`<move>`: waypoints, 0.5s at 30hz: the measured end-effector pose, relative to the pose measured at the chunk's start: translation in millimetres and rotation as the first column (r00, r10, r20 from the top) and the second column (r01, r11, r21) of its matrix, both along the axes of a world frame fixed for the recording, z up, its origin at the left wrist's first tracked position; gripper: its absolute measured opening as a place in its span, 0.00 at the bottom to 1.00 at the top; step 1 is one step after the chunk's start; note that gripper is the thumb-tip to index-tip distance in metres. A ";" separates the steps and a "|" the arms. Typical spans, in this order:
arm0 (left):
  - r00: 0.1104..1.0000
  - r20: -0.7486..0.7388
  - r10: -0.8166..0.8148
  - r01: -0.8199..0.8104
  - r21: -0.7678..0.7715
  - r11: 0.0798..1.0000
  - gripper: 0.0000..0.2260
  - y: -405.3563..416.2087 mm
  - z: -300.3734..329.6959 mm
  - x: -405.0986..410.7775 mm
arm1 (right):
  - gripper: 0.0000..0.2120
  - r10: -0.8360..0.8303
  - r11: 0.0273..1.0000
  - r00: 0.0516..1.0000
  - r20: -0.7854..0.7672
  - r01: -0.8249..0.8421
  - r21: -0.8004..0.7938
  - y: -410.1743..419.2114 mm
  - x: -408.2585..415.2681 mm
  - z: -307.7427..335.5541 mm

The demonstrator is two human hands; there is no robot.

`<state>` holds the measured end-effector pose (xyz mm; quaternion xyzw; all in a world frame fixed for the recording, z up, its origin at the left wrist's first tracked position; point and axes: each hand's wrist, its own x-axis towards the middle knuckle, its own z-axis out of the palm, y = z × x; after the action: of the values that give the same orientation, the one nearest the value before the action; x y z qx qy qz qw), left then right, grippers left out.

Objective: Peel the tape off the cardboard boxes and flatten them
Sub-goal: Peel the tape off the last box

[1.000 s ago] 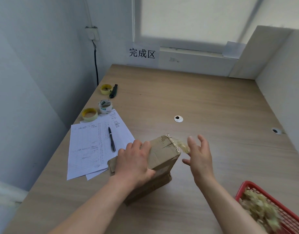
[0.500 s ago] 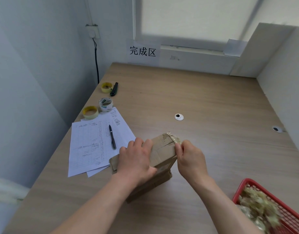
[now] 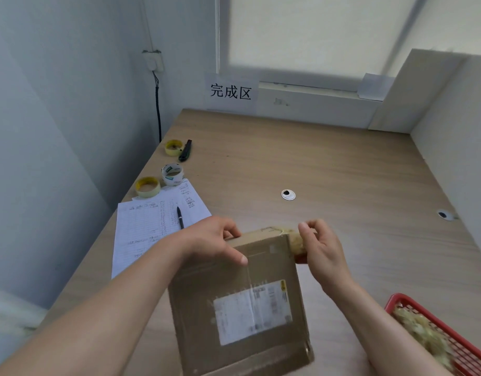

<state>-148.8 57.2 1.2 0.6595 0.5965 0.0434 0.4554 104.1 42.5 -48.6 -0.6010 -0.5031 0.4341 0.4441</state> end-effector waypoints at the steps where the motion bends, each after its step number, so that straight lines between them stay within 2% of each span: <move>1: 0.999 -0.002 -0.036 0.035 -0.035 0.999 0.23 2.9 1.0 -1.7 | 0.12 -0.029 0.998 0.997 -0.076 0.025 -0.054 -3.5 -1.1 -5.5; 3: 0.994 -0.064 -0.093 0.090 -0.051 0.995 0.18 4.9 -4.1 -2.1 | 0.14 -0.113 0.974 0.972 -0.208 0.067 -0.216 -12.4 -4.0 -19.7; 5: 0.955 -0.268 -0.126 0.141 0.038 0.989 0.12 0.3 -21.6 4.8 | 0.13 -0.185 0.919 0.945 -0.271 0.068 -0.389 -24.0 -8.6 -37.9; 7: 0.833 -0.546 -0.090 0.219 0.176 0.960 0.11 -11.0 -51.4 16.9 | 0.08 -0.198 0.864 0.944 -0.263 0.042 -0.502 -38.1 -13.6 -57.9; 8: 0.790 -0.611 -0.057 0.236 0.216 0.947 0.11 -20.0 -68.6 23.0 | 0.07 -0.195 0.846 0.949 -0.248 0.034 -0.532 -45.0 -15.4 -67.1; 9: 0.779 -0.626 -0.036 0.221 0.221 0.950 0.14 -30.6 -87.1 27.8 | 0.06 -0.197 0.832 0.951 -0.237 0.035 -0.553 -51.1 -16.5 -76.1; 10: 0.788 -0.615 -0.019 0.185 0.206 0.961 0.21 -42.7 -105.8 30.7 | 0.07 -0.203 0.819 0.954 -0.222 0.041 -0.573 -56.3 -16.9 -84.7; 11: 0.807 -0.590 -0.003 0.139 0.185 0.973 0.29 -55.6 -123.7 31.7 | 0.09 -0.193 0.810 0.966 -0.173 0.058 -0.583 -60.9 -15.9 -92.6; 12: 0.821 -0.571 0.013 0.099 0.164 0.982 0.35 -67.7 -139.1 32.1 | 0.13 -0.140 0.815 0.989 -0.050 0.086 -0.573 -63.7 -13.0 -98.6; 13: 0.827 -0.562 0.029 0.069 0.153 0.986 0.40 -78.7 -152.1 32.0 | 0.16 -0.031 0.837 0.989 0.142 0.103 -0.538 -64.9 -9.1 -101.8; 14: 0.832 -0.553 0.048 0.048 0.157 0.987 0.41 -86.9 -162.1 31.5 | 0.19 0.099 0.866 0.931 0.351 0.093 -0.491 -65.1 -4.3 -103.0; 15: 0.837 -0.544 0.064 0.035 0.169 0.985 0.41 -92.6 -169.5 31.0 | 0.21 0.201 0.897 0.828 0.524 0.060 -0.439 -64.3 0.0 -102.5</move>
<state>-117.9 -35.4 -168.3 0.6767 0.7006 -0.0918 0.2070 104.0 -21.8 -151.1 -0.7654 -0.5222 0.3581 0.1152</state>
